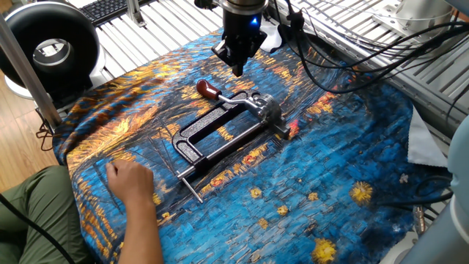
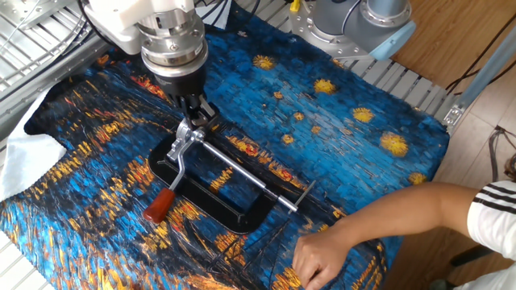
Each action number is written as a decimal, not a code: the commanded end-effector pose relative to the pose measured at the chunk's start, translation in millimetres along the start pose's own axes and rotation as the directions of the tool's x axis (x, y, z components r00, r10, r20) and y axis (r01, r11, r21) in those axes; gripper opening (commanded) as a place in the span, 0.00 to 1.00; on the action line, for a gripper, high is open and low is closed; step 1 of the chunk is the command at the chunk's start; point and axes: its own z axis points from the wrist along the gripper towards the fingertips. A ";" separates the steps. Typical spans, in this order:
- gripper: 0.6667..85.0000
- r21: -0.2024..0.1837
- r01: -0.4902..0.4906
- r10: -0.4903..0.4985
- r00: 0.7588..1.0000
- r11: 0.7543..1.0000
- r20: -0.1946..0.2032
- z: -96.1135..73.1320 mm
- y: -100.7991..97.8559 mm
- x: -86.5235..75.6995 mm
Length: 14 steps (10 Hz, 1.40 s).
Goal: Pull up the lever
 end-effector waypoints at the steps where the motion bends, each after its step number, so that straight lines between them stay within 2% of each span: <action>1: 0.00 -0.014 -0.007 0.007 1.000 1.000 0.002 0.2 3.1 -1.3; 14: 0.00 -0.027 -0.012 0.012 1.000 1.000 0.011 1.9 4.4 -1.8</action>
